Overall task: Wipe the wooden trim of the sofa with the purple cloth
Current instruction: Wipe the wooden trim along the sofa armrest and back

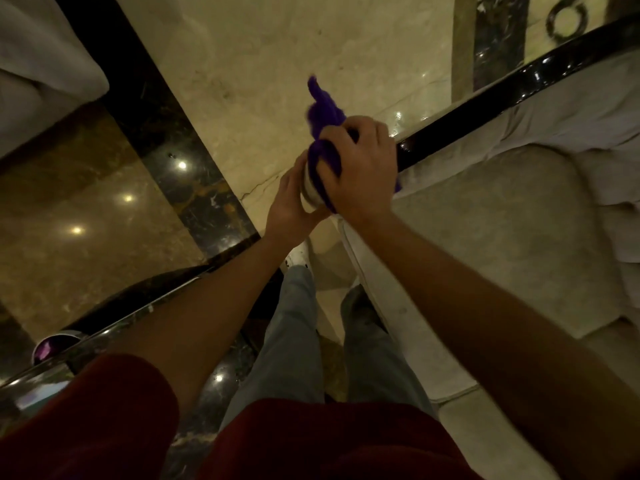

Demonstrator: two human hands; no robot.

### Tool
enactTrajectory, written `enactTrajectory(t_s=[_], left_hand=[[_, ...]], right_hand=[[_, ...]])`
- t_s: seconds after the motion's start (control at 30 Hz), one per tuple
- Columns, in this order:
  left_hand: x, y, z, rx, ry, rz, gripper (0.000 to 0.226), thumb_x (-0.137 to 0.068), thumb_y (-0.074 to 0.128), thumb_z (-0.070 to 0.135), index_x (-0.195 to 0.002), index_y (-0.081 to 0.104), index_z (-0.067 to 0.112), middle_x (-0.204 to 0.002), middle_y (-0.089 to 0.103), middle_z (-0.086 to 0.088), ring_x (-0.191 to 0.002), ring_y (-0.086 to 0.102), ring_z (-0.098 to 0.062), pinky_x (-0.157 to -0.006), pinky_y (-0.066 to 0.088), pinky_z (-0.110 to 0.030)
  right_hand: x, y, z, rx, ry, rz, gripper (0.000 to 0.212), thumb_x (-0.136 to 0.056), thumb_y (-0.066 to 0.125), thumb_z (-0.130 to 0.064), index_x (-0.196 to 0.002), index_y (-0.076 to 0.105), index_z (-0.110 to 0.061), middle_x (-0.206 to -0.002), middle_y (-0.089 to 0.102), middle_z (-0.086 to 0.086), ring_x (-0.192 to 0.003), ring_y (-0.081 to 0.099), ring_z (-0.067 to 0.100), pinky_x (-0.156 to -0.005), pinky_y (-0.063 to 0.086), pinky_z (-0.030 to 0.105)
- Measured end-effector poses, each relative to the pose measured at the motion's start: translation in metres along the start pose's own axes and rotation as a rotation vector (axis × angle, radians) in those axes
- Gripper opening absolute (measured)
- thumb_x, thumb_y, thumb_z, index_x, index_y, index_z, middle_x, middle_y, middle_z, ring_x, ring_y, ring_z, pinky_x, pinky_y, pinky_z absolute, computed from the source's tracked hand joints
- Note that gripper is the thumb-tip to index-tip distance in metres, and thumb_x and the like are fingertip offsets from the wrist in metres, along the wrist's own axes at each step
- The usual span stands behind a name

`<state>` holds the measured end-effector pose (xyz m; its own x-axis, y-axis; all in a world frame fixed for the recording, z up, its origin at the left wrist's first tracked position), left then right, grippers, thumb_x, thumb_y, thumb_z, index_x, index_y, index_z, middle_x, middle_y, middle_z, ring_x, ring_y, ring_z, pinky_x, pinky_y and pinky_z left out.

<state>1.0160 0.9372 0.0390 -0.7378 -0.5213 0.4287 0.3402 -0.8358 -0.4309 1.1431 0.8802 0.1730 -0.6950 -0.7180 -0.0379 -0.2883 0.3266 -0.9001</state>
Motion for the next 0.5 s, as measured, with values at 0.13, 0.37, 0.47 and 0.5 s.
enactTrajectory(t_s=[0.13, 0.37, 0.47, 0.5], left_hand=[[0.000, -0.009, 0.022, -0.153, 0.086, 0.019, 0.104, -0.081, 0.086, 0.043, -0.161, 0.030, 0.011, -0.161, 0.041, -0.014, -0.145, 0.045, -0.029, -0.117, 0.044, -0.047], [0.010, 0.001, 0.144, -0.425, 0.598, 0.139, 0.094, -0.086, 0.072, 0.063, -0.154, 0.042, 0.004, -0.160, 0.041, -0.025, -0.144, 0.047, -0.040, -0.114, 0.039, -0.057], [-0.003, 0.028, 0.169, -0.403, 0.609, 0.109, 0.095, -0.087, 0.075, 0.060, -0.155, 0.042, 0.004, -0.160, 0.042, -0.022, -0.142, 0.050, -0.037, -0.110, 0.043, -0.056], [-0.007, 0.039, 0.174, -0.358, 0.593, 0.092, 0.095, -0.088, 0.073, 0.061, -0.157, 0.040, 0.005, -0.159, 0.043, -0.020, -0.140, 0.051, -0.033, -0.108, 0.046, -0.052]], right_hand=[[0.001, 0.001, 0.001, 0.148, -0.133, -0.059, 0.033, -0.089, 0.069, -0.033, -0.120, 0.072, -0.021, -0.129, 0.065, 0.014, -0.116, 0.060, 0.038, -0.094, 0.047, 0.047], [-0.027, -0.085, 0.084, 0.381, -0.169, -0.006, 0.040, -0.088, 0.060, -0.044, -0.107, 0.072, -0.012, -0.121, 0.067, 0.016, -0.112, 0.061, 0.041, -0.098, 0.042, 0.051], [-0.046, -0.120, 0.130, 0.356, 0.022, 0.082, 0.044, -0.089, 0.059, -0.047, -0.108, 0.069, -0.008, -0.113, 0.065, 0.020, -0.108, 0.060, 0.041, -0.100, 0.041, 0.051], [-0.051, -0.131, 0.144, 0.328, 0.090, 0.129, 0.045, -0.090, 0.059, -0.047, -0.107, 0.067, -0.007, -0.112, 0.064, 0.020, -0.108, 0.059, 0.040, -0.098, 0.042, 0.049]])
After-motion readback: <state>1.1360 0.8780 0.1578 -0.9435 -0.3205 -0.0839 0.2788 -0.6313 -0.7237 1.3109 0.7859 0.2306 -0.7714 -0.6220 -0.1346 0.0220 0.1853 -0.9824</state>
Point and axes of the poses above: each hand's wrist, its own x-axis away from the middle knuckle, its own y-axis out of the palm, z = x × y, the point moved 10 cm from there along -x, towards the middle knuckle
